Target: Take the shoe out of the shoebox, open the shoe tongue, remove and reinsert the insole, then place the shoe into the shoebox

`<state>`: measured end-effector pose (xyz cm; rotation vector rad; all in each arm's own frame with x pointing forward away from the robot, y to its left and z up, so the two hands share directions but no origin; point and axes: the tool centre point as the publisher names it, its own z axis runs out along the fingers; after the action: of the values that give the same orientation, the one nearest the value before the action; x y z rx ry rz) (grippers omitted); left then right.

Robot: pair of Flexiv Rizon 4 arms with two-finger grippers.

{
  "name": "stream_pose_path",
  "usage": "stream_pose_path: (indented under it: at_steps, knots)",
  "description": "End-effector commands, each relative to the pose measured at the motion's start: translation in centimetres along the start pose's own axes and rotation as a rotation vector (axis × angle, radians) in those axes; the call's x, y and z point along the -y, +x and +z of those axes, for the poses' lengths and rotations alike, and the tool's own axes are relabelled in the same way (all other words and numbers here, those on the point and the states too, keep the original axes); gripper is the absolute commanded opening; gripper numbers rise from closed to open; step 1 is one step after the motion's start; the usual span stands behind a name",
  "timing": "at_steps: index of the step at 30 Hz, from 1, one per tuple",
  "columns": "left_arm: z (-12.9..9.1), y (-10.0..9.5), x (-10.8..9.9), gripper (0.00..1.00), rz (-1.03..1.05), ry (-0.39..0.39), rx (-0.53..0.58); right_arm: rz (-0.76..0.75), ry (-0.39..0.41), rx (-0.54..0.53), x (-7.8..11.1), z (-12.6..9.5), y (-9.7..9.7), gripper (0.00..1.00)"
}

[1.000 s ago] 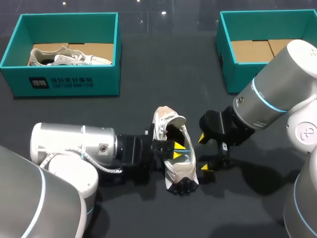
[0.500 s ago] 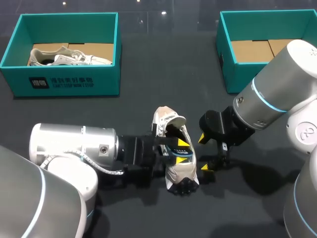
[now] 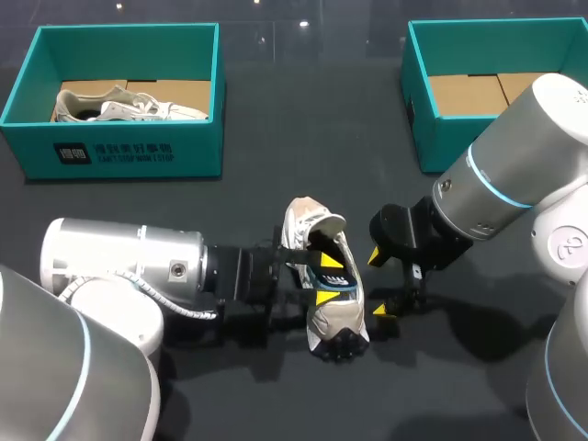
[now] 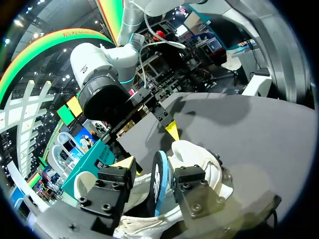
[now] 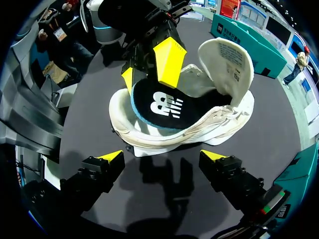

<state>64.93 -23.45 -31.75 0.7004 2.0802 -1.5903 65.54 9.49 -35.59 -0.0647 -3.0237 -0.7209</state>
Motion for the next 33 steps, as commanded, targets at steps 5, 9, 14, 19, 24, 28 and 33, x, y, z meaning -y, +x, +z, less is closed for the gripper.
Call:
stream_pose_path:
  at_steps: [5,9,14,19,24,28,33]
  knots:
    - [-1.5,0.2,0.6,0.39,0.000,-0.025,-0.079,0.001,0.014,0.003,1.1,-2.1,0.2,1.00]
    - [-1.7,0.7,0.5,0.39,-0.008,-0.039,-0.133,0.014,0.048,0.003,2.2,-3.5,0.1,1.00]
    - [-2.5,1.1,0.3,0.40,-0.010,-0.066,-0.183,0.024,0.083,0.002,3.4,-5.1,0.0,1.00]
    - [-3.8,1.1,0.6,0.40,-0.009,-0.078,-0.224,0.030,0.105,-0.006,4.2,-5.9,-0.1,1.00]
    - [-5.6,1.1,0.6,0.40,-0.003,-0.096,-0.300,-0.011,0.106,-0.014,5.0,-6.6,-0.3,1.00]
    - [-7.3,0.8,0.8,0.38,-0.003,-0.084,-0.369,-0.013,0.095,-0.026,6.1,-6.9,-0.6,1.00]
    - [-9.6,0.3,0.9,0.39,0.000,-0.076,-0.456,-0.013,0.095,-0.026,6.1,-6.9,-0.6,1.00]
